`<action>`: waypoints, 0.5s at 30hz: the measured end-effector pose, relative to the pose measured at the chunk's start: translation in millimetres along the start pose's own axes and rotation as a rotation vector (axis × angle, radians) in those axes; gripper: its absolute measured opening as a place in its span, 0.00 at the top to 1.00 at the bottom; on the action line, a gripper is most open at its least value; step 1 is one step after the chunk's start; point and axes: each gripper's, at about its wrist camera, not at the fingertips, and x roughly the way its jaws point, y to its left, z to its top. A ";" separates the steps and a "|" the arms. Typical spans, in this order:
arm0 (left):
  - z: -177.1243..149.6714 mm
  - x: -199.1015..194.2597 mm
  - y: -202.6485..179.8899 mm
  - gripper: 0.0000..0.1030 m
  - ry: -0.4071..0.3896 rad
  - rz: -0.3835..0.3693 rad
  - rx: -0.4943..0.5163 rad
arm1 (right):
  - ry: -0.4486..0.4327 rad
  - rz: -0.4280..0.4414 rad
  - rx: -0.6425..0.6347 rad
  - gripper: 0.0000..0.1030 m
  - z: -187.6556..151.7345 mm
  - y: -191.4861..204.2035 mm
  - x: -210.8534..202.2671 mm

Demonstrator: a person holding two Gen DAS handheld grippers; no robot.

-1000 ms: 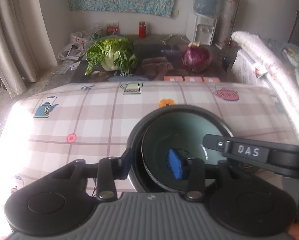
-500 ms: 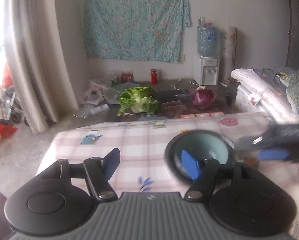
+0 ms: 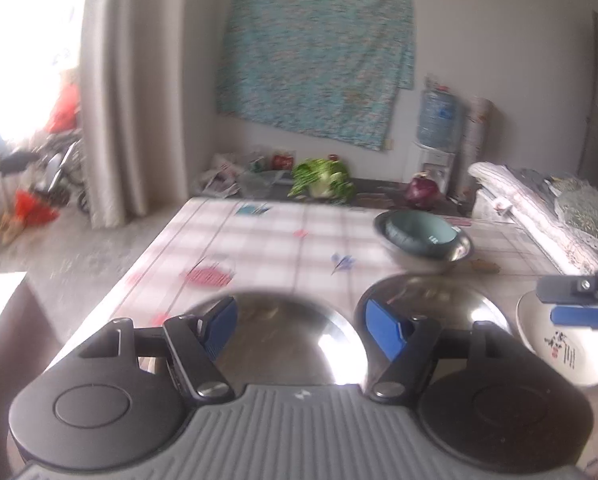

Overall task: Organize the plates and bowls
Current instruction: 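Move both tools to the rim of the shallow steel dish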

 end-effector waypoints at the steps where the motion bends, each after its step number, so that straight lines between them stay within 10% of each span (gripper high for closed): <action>1: -7.7 -5.7 4.3 0.29 0.011 0.014 0.001 | 0.009 0.027 0.028 0.28 -10.4 -0.5 -1.8; 15: -60.2 -19.2 60.2 0.34 0.127 0.217 -0.030 | 0.239 0.104 -0.014 0.30 -90.3 55.8 51.3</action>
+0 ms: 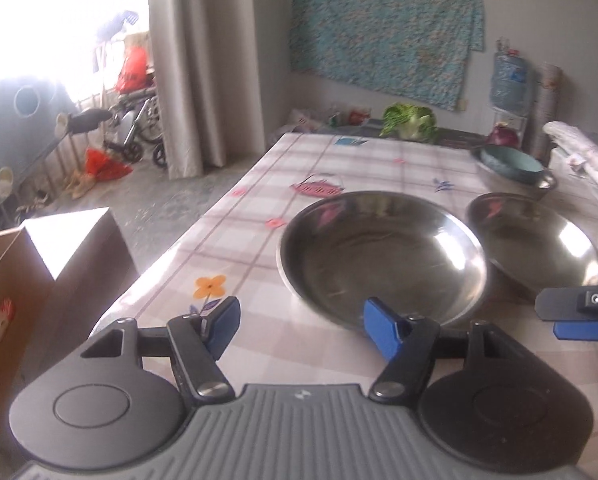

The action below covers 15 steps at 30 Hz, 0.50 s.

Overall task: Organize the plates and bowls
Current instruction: 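Move both tools to the rim of the shallow steel dish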

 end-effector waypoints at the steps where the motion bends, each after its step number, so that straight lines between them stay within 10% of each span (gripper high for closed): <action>1: 1.3 5.1 2.5 0.35 0.011 0.004 -0.003 | 0.003 -0.003 0.008 0.30 4.8 2.3 6.8; 15: 14.1 71.2 16.6 0.45 0.104 -0.037 -0.051 | -0.020 -0.114 0.033 0.74 37.8 0.1 68.8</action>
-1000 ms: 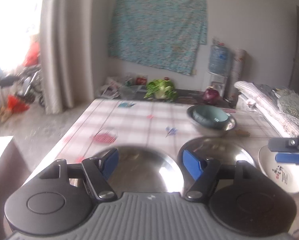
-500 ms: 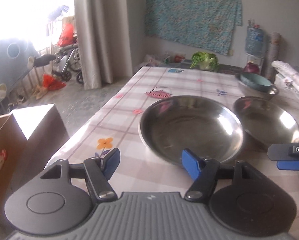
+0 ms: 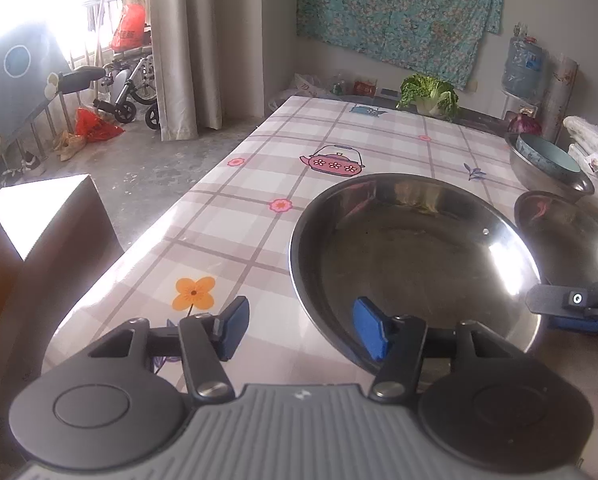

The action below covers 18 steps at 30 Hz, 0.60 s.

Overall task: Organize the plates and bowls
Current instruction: 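Move both tools to the rim of the shallow steel dish, then close the left tool on the steel dish rim while the right tool grips its opposite rim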

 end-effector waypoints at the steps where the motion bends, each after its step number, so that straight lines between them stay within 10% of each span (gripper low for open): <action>1: -0.7 3.0 -0.4 0.47 0.008 0.002 0.001 | -0.004 -0.011 -0.001 0.76 0.6 -0.3 2.7; 9: -3.5 8.2 -15.6 0.76 0.015 -0.001 0.081 | -0.016 -0.028 -0.022 0.91 -0.1 0.4 3.0; 18: -10.4 -6.2 -10.7 0.79 0.051 -0.018 0.043 | 0.001 0.002 -0.007 0.91 -7.4 -4.9 -6.0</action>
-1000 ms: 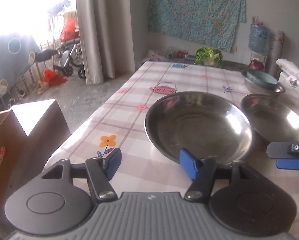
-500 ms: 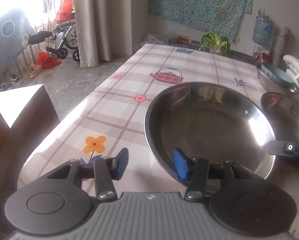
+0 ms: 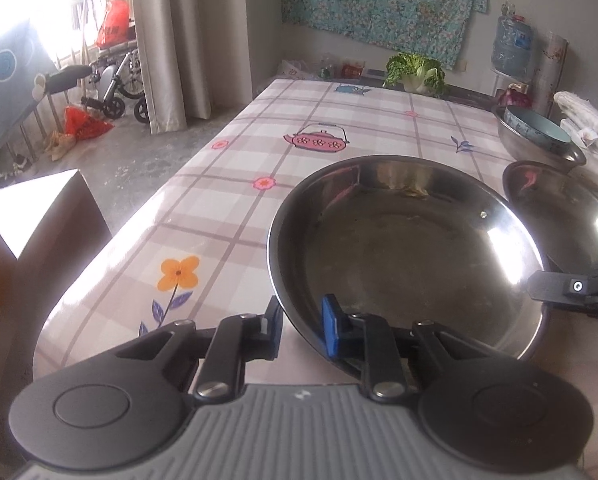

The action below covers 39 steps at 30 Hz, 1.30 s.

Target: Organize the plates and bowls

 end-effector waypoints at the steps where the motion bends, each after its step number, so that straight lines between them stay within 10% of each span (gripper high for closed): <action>1: -1.7 -2.4 1.3 0.79 0.007 -0.008 -0.007 | 0.002 0.003 0.000 0.91 -1.7 -0.5 -1.6; 25: -61.2 -66.8 -9.6 0.77 0.045 -0.101 0.000 | 0.021 0.088 0.091 0.92 -62.0 -35.7 -69.7; 33: -61.5 -70.4 -11.1 0.49 0.044 -0.122 -0.019 | -0.027 0.062 0.080 0.87 -61.6 -42.0 -87.4; 39: -54.3 -61.5 -3.1 0.47 0.050 -0.122 -0.059 | -0.042 0.030 0.070 0.86 -57.7 -45.4 -84.3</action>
